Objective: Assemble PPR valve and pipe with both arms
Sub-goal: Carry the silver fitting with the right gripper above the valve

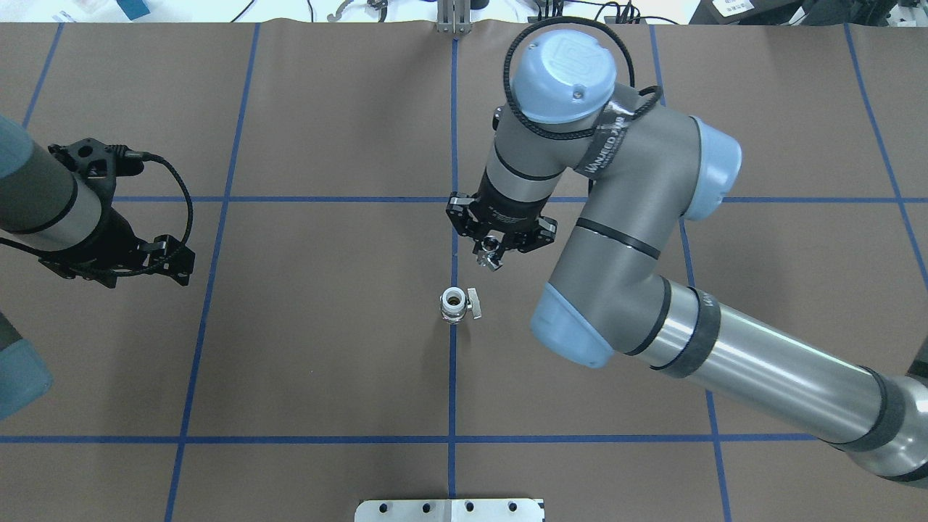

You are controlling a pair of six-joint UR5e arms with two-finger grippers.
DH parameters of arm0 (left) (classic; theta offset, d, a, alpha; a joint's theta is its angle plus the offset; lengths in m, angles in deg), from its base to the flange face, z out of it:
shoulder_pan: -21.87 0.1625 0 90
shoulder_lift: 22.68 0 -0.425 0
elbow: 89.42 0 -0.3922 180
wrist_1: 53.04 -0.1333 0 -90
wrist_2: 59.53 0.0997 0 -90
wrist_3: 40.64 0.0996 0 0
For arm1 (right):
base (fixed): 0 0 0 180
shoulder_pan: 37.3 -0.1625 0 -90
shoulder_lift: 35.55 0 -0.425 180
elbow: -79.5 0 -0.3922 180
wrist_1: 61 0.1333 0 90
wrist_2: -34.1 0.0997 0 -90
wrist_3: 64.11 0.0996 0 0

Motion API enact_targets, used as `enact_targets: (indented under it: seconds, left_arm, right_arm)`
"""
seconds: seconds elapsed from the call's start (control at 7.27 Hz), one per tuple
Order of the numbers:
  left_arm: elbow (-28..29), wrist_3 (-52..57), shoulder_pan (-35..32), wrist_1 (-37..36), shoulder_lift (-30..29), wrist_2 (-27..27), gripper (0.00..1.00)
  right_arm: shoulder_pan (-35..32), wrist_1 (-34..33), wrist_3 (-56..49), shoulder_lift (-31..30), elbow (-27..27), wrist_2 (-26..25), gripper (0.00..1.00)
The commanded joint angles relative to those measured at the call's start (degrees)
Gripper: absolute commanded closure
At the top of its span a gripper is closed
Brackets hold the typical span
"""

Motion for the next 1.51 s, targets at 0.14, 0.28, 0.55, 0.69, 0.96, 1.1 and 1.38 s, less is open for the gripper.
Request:
enact_targets:
  seconds: [0.14,0.28,0.55,0.69,0.96,1.1,1.38]
  left_arm:
    - [0.18,4.17,-1.31,0.1,0.5,-0.14,0.0]
    - [0.27,4.26,-1.22,0.1,0.32,-0.14,0.0]
    - [0.27,3.73,-1.22,0.1,0.23,-0.14,0.0]
    - [0.27,3.64,-1.13,0.1,0.06,-0.14,0.0]
    - [0.27,3.56,-1.13,0.01,-0.03,-0.14,0.0]
    - [0.27,3.56,-1.13,0.01,-0.03,-0.14,0.0]
    - [0.27,3.47,-1.13,0.01,-0.03,-0.14,0.0]
  right_arm:
    - [1.89,-0.23,1.44,2.92,2.75,-1.92,1.0]
    - [2.58,-0.31,1.53,2.65,2.49,-2.28,1.0]
    - [3.99,-0.31,2.76,2.56,1.96,-2.81,1.0]
    - [4.52,-0.31,2.76,2.39,1.87,-3.16,1.0]
    - [5.05,-0.49,2.76,2.21,1.87,-3.34,1.0]
    - [5.4,-0.75,2.76,2.13,1.52,-3.6,1.0]
    - [5.67,-2.24,4.34,1.86,-0.49,-3.6,1.0]
